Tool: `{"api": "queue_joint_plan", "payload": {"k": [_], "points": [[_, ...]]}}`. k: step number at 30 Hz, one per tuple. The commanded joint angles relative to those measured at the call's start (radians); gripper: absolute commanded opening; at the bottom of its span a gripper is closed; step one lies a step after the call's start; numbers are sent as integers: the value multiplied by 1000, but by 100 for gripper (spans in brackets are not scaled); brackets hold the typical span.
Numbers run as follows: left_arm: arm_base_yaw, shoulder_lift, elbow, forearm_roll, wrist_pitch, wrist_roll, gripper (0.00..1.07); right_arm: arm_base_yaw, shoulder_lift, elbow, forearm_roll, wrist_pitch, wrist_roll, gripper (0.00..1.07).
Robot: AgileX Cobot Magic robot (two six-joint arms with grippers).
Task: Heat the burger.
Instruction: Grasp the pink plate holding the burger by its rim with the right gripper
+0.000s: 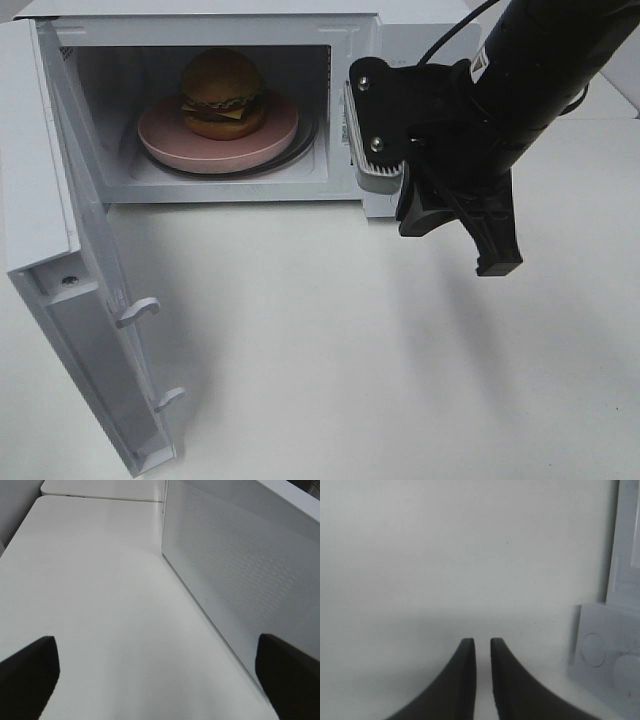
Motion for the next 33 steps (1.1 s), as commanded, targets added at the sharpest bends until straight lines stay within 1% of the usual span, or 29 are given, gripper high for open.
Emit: {"api": "queue_joint_plan", "payload": {"k": [1, 3, 5, 6, 7, 8, 9, 10, 11, 12, 13, 14, 15, 16, 17, 18, 20, 21, 23, 27, 28, 30, 33], "points": [[2, -7, 4, -11, -12, 2, 100, -2, -5, -7, -14, -30, -165, 16], [2, -7, 4, -11, -12, 2, 100, -2, -4, -7, -22, -68, -188, 18], [2, -7, 4, -11, -12, 2, 100, -2, -4, -7, -48, -128, -185, 27], [2, -7, 4, -11, -12, 2, 100, -2, -4, -7, -48, -128, -185, 27], [2, -7, 4, -11, -12, 2, 100, -2, -4, -7, -66, -159, -176, 38], [2, -7, 4, -11, -12, 2, 100, -2, -4, -7, -66, -159, -176, 38], [2, -7, 4, -11, -12, 2, 100, -2, -4, -7, -69, -172, -170, 45], [2, -7, 4, -11, -12, 2, 100, -2, -4, -7, -69, -191, -162, 58], [2, -7, 4, -11, -12, 2, 100, -2, -4, -7, -69, -191, -162, 58], [2, -7, 4, -11, -12, 2, 100, -2, -4, -7, -68, -201, -149, 71], [2, -7, 4, -11, -12, 2, 100, -1, -4, -7, -68, -202, -139, 78], [2, -7, 4, -11, -12, 2, 100, -1, -4, -7, -68, -202, -139, 78], [2, -7, 4, -11, -12, 2, 100, 11, 4, -7, -73, -208, -120, 89], [2, -7, 4, -11, -12, 2, 100, 19, 6, -7, -83, -209, -100, 92], [2, -7, 4, -11, -12, 2, 100, 19, 6, -7, -83, -209, -100, 92], [2, -7, 4, -11, -12, 2, 100, 33, 20, -7, -112, -220, -63, 94], [2, -7, 4, -11, -12, 2, 100, 40, 29, -7, -125, -228, -45, 93], [2, -7, 4, -11, -12, 2, 100, 56, 49, -11, -163, -246, -2, 93], [2, -7, 4, -11, -12, 2, 100, 62, 60, -18, -173, -251, 13, 92], [2, -7, 4, -11, -12, 2, 100, 93, 128, -81, -190, -253, 57, 91], [2, -7, 4, -11, -12, 2, 100, 93, 128, -81, -190, -253, 57, 91], [2, -7, 4, -11, -12, 2, 100, 103, 166, -130, -197, -256, 67, 90], [2, -7, 4, -11, -12, 2, 100, 115, 192, -157, -200, -258, 69, 90]]}}
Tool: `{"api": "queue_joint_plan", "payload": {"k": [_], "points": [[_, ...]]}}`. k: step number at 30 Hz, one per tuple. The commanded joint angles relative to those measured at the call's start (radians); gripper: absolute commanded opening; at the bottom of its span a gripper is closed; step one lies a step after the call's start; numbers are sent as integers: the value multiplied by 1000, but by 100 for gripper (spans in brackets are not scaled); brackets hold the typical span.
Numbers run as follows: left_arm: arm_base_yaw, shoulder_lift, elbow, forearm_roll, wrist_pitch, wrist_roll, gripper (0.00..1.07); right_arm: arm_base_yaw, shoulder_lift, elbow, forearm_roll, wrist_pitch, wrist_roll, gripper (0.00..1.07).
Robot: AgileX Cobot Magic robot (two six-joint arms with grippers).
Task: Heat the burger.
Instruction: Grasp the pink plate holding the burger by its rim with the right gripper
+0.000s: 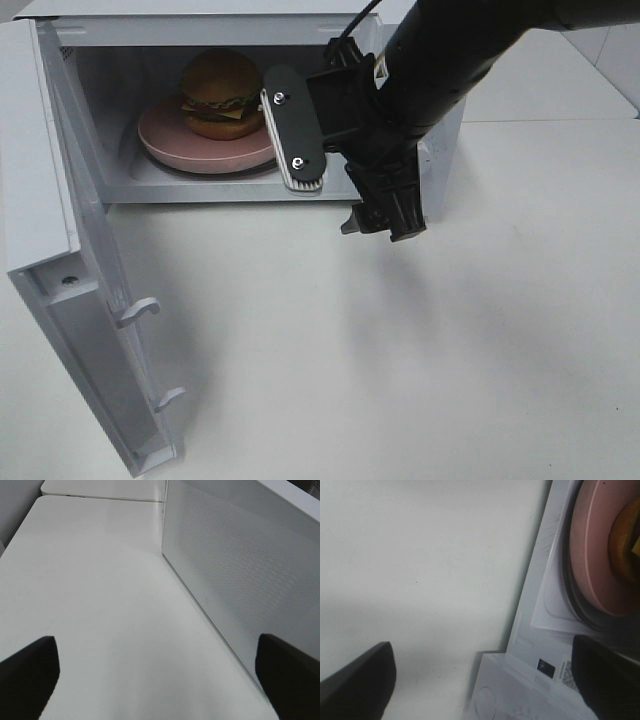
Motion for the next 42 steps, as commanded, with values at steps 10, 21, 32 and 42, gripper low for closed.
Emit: {"api": "queue_joint_plan", "payload": {"k": [10, 21, 32, 42], "points": [[2, -7, 4, -11, -12, 2, 100, 36, 170, -172, -27, -13, 53, 88], [2, -7, 4, -11, -12, 2, 100, 36, 280, -310, -89, -11, 121, 86], [2, -7, 4, -11, -12, 2, 100, 34, 419, -461, -108, -3, 177, 84], [2, -7, 4, -11, -12, 2, 100, 33, 525, -561, -108, 6, 183, 82]]}}
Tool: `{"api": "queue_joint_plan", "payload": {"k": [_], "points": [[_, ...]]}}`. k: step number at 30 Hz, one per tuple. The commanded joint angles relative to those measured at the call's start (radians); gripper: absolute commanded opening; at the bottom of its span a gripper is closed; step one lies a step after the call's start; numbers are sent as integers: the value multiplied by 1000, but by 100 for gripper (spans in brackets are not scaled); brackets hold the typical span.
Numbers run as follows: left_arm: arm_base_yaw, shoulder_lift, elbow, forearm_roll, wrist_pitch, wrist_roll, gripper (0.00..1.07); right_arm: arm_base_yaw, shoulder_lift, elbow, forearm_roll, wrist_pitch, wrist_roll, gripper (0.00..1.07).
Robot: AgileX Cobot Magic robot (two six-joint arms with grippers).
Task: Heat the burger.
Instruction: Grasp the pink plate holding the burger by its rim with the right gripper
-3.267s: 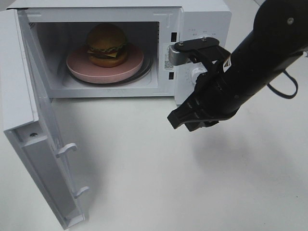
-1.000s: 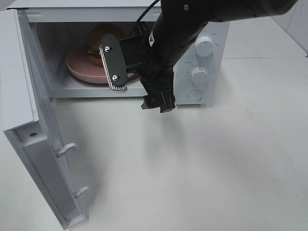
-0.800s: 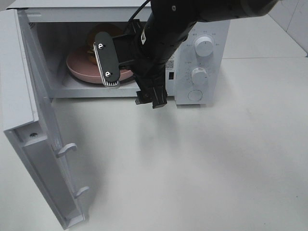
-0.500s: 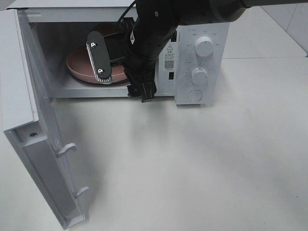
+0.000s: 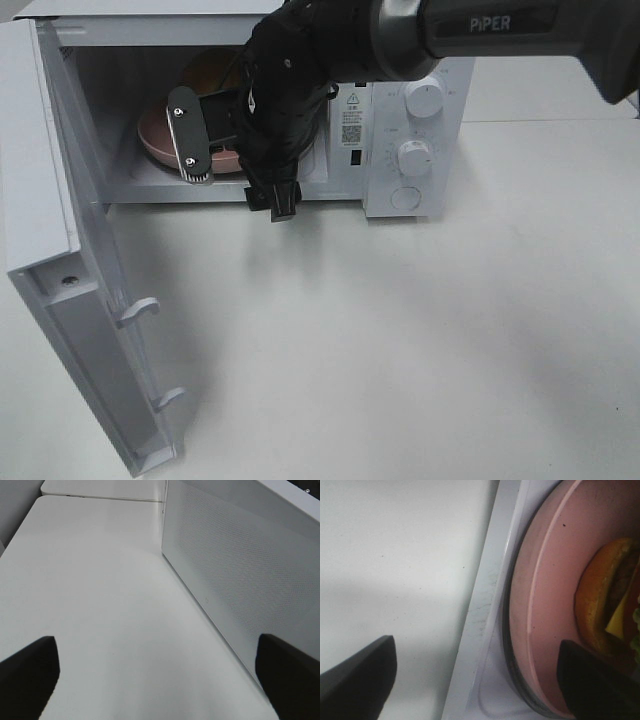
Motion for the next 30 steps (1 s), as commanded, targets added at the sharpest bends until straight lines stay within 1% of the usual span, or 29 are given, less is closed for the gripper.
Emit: {"api": "queue_joint_plan", "payload": {"k": [1, 2, 4, 7, 22, 27, 29, 30], "points": [[2, -7, 4, -11, -12, 2, 100, -3, 23, -27, -5, 9, 14, 82], [2, -7, 4, -11, -12, 2, 100, -3, 44, -51, -5, 13, 14, 81], [2, -7, 4, -11, -12, 2, 100, -4, 54, -59, -5, 15, 14, 81], [2, -7, 4, -11, -12, 2, 100, -15, 91, -101, 0, 24, 18, 80], [2, -7, 4, -11, -12, 2, 100, -61, 186, -210, 26, 32, 51, 78], [2, -7, 4, -11, -12, 2, 100, -61, 202, -227, 47, 50, 51, 74], [2, -7, 4, -11, -12, 2, 100, -61, 202, -227, 47, 54, 51, 68], [2, -7, 4, -11, -12, 2, 100, -61, 202, -227, 47, 54, 51, 68]]}}
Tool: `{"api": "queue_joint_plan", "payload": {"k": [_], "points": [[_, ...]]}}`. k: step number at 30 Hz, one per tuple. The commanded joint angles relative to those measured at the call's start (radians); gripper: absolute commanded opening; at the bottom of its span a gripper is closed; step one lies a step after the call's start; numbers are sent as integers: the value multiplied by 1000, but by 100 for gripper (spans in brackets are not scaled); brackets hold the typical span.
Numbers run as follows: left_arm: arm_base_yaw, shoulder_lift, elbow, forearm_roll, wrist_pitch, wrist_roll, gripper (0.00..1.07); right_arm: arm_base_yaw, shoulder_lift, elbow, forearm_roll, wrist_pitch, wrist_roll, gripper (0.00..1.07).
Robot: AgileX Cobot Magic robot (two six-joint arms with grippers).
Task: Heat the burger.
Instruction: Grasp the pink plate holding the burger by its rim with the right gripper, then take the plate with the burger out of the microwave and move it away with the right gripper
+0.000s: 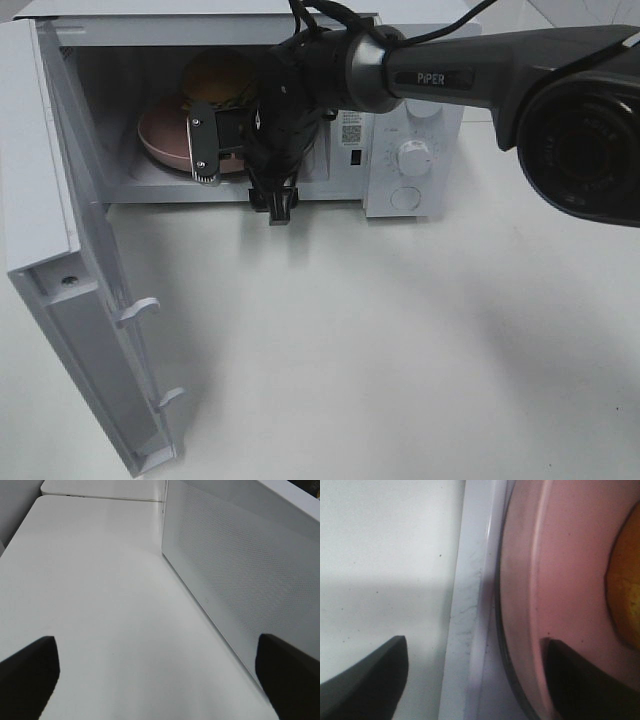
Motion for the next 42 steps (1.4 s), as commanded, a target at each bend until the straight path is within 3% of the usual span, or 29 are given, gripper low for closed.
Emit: {"api": "queue_joint_plan", "payload": {"k": [1, 2, 4, 5, 6, 7, 9, 10, 11, 12, 14, 34, 42], "points": [[2, -7, 4, -11, -12, 2, 100, -3, 1, -8, 11, 13, 15, 61], [2, -7, 4, -11, -12, 2, 100, -3, 1, -8, 11, 13, 15, 61], [2, -7, 4, -11, -12, 2, 100, -3, -1, -8, 11, 23, 46, 48], [2, -7, 4, -11, -12, 2, 100, -3, -1, -8, 11, 23, 46, 48], [2, -7, 4, -11, -12, 2, 100, 0, -5, -8, 10, 33, 53, 39], [2, -7, 4, -11, -12, 2, 100, 0, -5, -8, 10, 33, 53, 39], [2, -7, 4, -11, -12, 2, 100, 1, -14, -8, 10, 36, 52, 22], [2, -7, 4, -11, -12, 2, 100, 1, -14, -8, 10, 36, 52, 22], [2, -7, 4, -11, -12, 2, 100, 9, -14, -8, 3, 41, 52, 13], [2, -7, 4, -11, -12, 2, 100, 9, -14, -8, 3, 41, 52, 13], [2, -7, 4, -11, -12, 2, 100, 21, -14, -8, 3, 59, 52, 0], [2, -7, 4, -11, -12, 2, 100, 58, -76, -6, 37, 166, 37, 0], [2, -7, 4, -11, -12, 2, 100, 69, -143, 100, 39, 145, -32, 0]]}}
